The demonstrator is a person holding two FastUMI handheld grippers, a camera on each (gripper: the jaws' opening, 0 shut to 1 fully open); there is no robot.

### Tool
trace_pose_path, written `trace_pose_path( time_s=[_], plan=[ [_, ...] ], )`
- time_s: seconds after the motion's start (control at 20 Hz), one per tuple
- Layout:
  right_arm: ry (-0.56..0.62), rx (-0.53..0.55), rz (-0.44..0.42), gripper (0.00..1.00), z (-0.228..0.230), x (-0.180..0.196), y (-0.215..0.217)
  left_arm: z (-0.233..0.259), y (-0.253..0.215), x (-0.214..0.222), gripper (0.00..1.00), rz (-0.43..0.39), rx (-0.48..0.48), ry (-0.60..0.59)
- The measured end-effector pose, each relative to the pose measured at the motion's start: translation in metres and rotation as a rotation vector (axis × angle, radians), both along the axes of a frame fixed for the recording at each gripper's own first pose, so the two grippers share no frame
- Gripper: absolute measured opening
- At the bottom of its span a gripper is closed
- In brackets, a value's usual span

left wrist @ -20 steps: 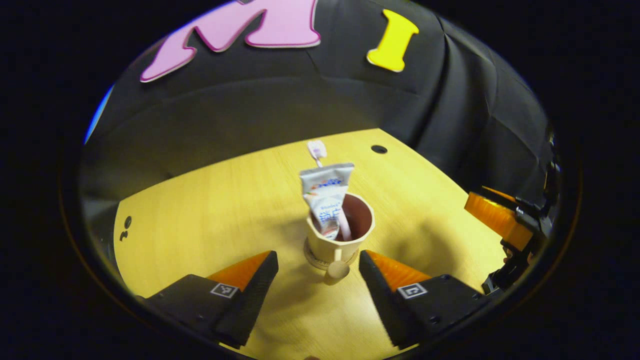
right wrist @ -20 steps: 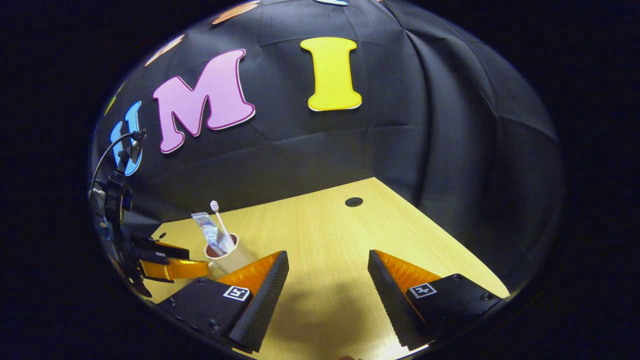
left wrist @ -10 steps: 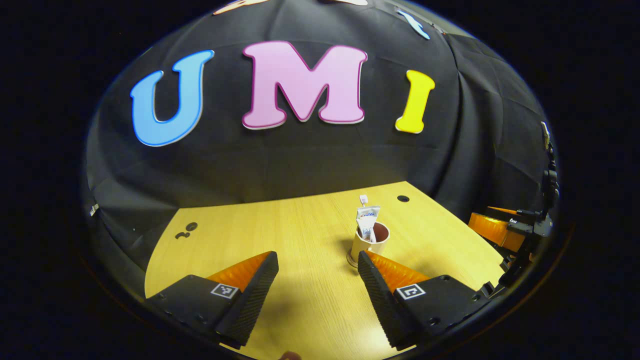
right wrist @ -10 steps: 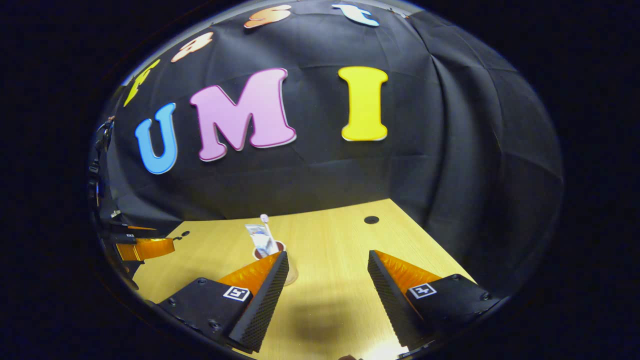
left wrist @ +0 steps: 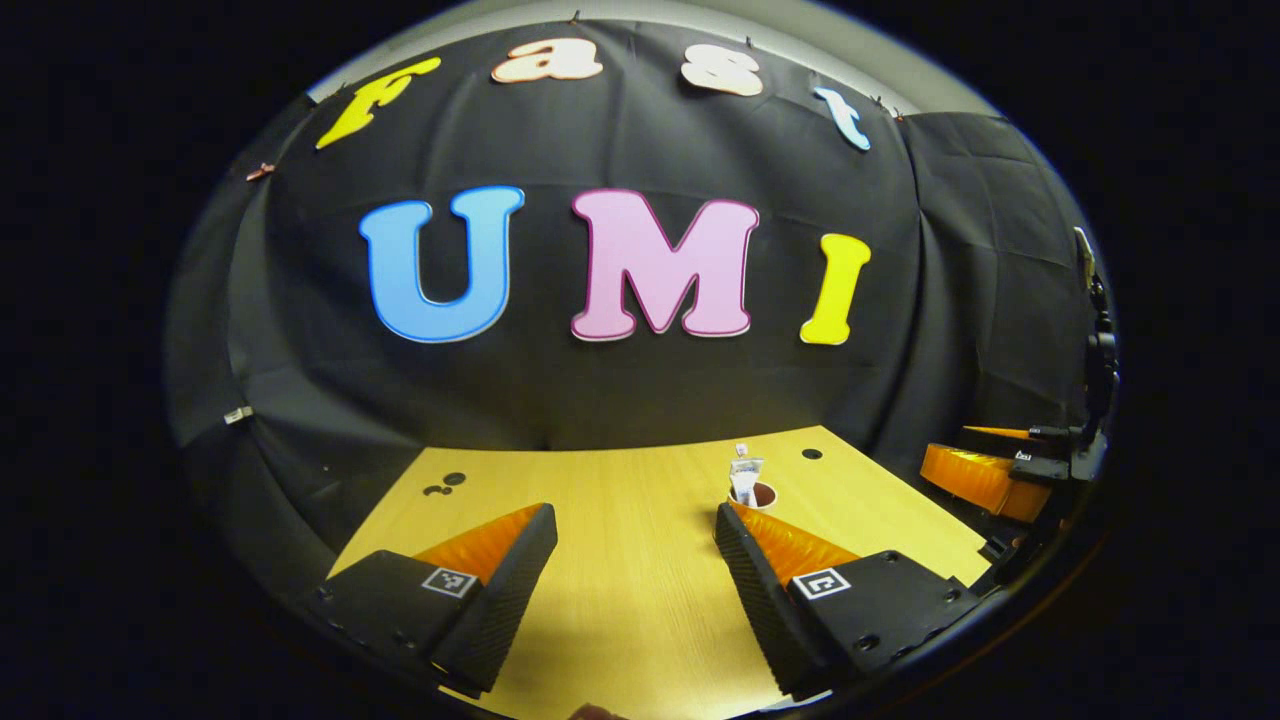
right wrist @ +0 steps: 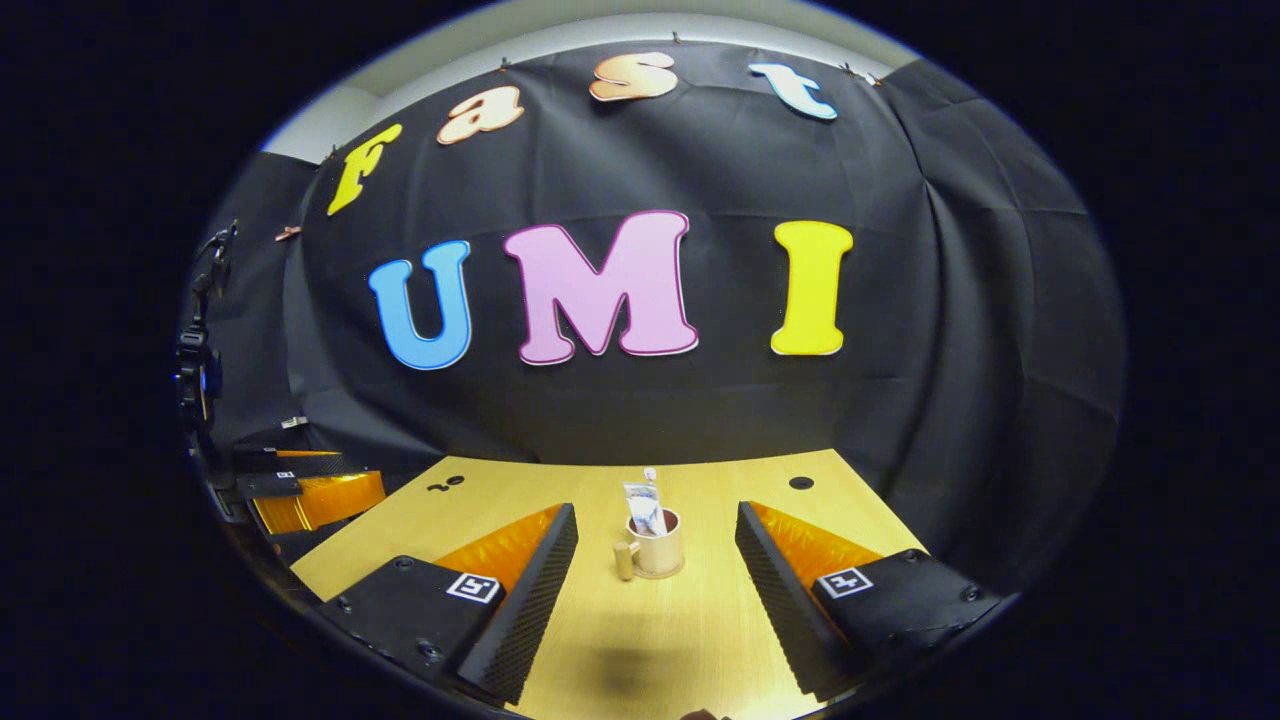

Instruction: Put the toothbrush and toothpaste on the desktop into the cup, then pick up the cup and place it on the coaster on the desktop.

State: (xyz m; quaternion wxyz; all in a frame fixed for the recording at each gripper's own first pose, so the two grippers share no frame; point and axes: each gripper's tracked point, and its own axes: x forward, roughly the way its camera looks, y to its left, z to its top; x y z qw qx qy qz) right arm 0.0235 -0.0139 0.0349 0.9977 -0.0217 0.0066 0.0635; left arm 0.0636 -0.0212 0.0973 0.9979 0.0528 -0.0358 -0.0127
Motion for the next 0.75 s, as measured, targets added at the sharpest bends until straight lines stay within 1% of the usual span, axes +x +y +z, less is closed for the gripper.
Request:
trace_pose_path(
  time_s=[0.05,0.15,0.2,0.3,0.45,0.6,0.75],
  plan=[
    [-0.009,0.003,0.008,0.98,0.003,-0.012,0.007,-0.001,0.004,-0.013,0.98,0.008,-0.002,-0.016],
    [-0.018,-0.015,0.018,0.98,0.003,-0.031,0.015,-0.002,0.01,-0.039,0.98,0.015,-0.051,-0.037],
    [-0.013,-0.024,0.009,0.98,0.001,-0.042,0.016,-0.001,0.013,-0.05,0.99,0.018,-0.078,-0.048],
    [-0.002,0.0,-0.01,0.98,-0.001,-0.061,0.018,-0.008,0.026,-0.07,0.98,0.045,-0.113,-0.048],
    [-0.001,0.031,-0.02,0.98,0.002,-0.081,0.021,-0.009,0.041,-0.093,0.99,0.082,-0.1,-0.076],
    [-0.059,0.032,-0.043,0.98,0.015,-0.095,0.013,-0.018,0.041,-0.109,0.98,0.073,-0.103,-0.082],
    [-0.073,0.039,-0.056,0.98,0.016,-0.105,0.012,-0.024,0.039,-0.114,0.98,0.065,-0.11,-0.075]
  ],
)
